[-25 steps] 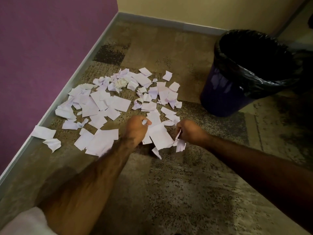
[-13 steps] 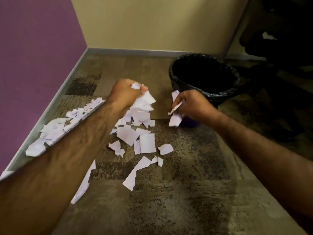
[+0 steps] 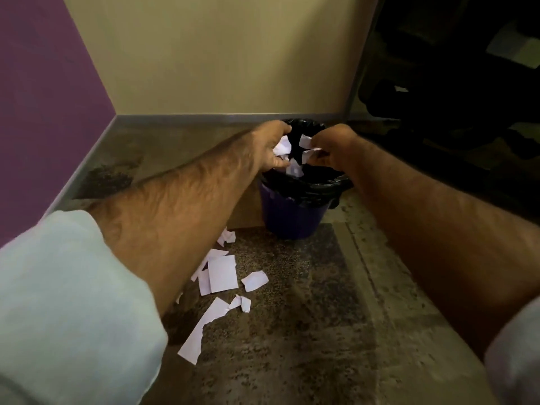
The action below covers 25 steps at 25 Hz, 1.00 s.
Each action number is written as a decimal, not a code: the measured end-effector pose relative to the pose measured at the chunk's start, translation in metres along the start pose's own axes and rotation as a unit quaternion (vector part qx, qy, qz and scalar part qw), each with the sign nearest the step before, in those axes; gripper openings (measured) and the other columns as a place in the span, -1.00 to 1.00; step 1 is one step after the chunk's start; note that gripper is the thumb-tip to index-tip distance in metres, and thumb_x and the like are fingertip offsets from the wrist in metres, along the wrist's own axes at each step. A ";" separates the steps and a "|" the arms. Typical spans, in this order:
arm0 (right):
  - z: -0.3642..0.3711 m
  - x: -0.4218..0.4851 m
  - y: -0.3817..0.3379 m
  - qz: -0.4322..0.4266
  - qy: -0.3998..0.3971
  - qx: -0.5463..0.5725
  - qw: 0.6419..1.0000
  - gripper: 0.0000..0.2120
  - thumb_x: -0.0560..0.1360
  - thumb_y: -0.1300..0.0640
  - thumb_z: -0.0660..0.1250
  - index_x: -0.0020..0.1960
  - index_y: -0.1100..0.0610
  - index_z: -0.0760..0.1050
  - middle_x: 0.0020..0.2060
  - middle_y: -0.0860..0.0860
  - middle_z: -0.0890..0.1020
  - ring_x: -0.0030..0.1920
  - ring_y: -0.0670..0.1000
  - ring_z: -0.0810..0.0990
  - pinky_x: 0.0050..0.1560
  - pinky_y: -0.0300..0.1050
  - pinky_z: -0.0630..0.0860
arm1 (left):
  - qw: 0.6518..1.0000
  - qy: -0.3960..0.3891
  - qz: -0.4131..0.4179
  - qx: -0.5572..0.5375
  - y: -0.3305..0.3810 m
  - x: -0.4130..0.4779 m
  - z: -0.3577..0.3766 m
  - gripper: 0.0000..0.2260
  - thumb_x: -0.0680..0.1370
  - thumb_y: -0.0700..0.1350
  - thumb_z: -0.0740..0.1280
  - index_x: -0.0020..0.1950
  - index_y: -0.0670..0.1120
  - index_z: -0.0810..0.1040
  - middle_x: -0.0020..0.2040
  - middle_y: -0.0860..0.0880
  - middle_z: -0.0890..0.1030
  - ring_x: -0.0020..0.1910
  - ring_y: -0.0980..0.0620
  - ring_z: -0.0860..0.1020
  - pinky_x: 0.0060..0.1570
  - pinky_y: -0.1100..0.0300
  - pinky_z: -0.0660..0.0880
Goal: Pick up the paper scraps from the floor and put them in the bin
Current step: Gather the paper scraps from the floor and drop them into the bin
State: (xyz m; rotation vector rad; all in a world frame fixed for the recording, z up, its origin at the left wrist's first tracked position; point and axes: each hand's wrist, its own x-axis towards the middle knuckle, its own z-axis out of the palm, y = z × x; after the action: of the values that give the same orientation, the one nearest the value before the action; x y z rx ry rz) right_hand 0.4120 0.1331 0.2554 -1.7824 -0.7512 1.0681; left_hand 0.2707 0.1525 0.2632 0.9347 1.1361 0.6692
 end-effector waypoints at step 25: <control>0.156 -0.044 0.263 0.088 -0.238 -0.574 0.779 0.24 0.16 -0.02 0.69 0.58 0.07 -0.04 0.48 0.20 0.29 0.35 0.28 0.45 -0.03 0.15 0.63 | 0.883 0.202 -0.101 0.411 -0.379 -0.098 -0.198 -0.74 0.53 -0.04 0.33 0.20 -0.03 0.45 0.17 -0.09 0.60 0.12 -0.10 0.57 0.15 0.02 0.50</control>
State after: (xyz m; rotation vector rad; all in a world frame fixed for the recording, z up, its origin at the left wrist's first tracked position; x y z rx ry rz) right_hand 0.2661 0.0486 -0.0030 -2.6330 -1.8721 1.3239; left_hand 0.0479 -0.0545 -0.0534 1.3903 1.9373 0.1803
